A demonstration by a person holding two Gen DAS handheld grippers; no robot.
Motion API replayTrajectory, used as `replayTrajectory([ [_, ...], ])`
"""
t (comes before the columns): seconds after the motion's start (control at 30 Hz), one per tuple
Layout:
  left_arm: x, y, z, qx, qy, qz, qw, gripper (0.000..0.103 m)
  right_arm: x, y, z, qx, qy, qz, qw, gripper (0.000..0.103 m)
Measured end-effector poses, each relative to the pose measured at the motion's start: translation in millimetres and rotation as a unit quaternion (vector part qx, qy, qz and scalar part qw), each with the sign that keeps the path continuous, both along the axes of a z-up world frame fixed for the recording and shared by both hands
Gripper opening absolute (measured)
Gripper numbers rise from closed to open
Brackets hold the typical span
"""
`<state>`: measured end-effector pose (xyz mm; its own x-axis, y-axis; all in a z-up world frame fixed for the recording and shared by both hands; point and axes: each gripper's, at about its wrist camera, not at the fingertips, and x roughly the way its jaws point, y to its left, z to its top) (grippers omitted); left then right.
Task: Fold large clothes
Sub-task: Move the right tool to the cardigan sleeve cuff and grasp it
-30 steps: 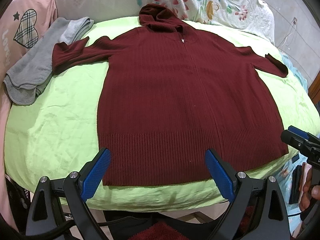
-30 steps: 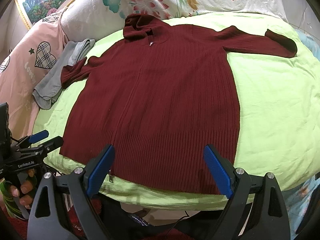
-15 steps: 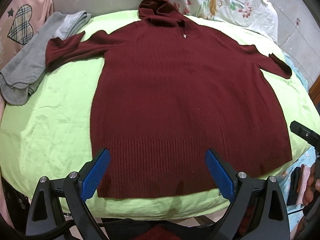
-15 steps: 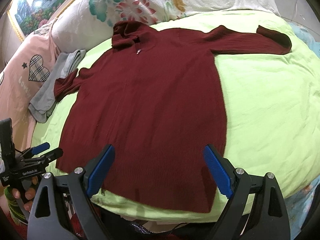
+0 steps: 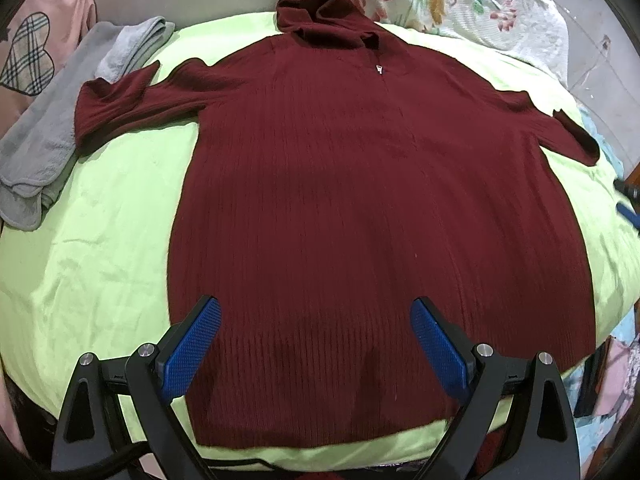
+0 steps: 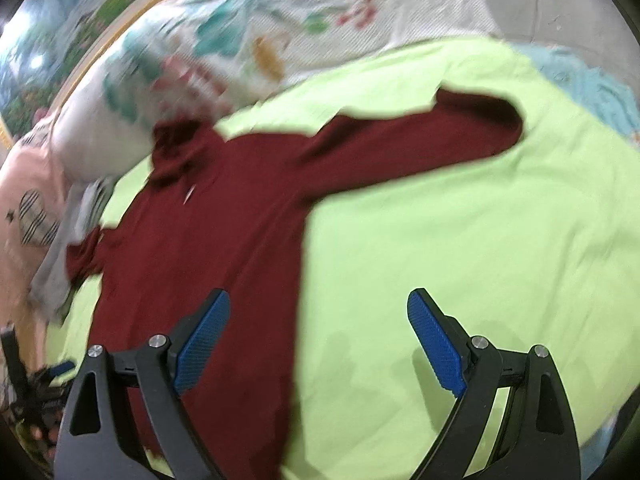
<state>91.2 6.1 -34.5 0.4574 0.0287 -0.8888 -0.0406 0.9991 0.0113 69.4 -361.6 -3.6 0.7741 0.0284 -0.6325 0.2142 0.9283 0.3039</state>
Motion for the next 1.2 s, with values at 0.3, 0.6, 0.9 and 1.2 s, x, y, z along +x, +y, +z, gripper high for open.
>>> replayTrajectory([
  [0.3,33.1,-5.4,-4.4,-0.018,0.003,0.013,0.9997,0.096,85.8,-117.6,17.6,-0.065,0.025,-0.076,0.995,0.077],
  [0.6,71.5,-3.8,-22.2,0.000,0.025,0.023,0.9994,0.096,178.3,-186.1,1.7,-0.140,0.103,-0.088,0.981,0.076],
  [0.9,111.1,-1.4,-25.9,-0.018,0.015,0.031,0.9993,0.096,198.6,-192.5,-12.3,-0.133,0.127,-0.088,0.979,0.006],
  [1.2,110.4,4.2,-23.7,-0.039,0.001,0.028,0.9989,0.096,178.2,-58.2,30.1,0.024,0.035,-0.022,0.999,0.005],
])
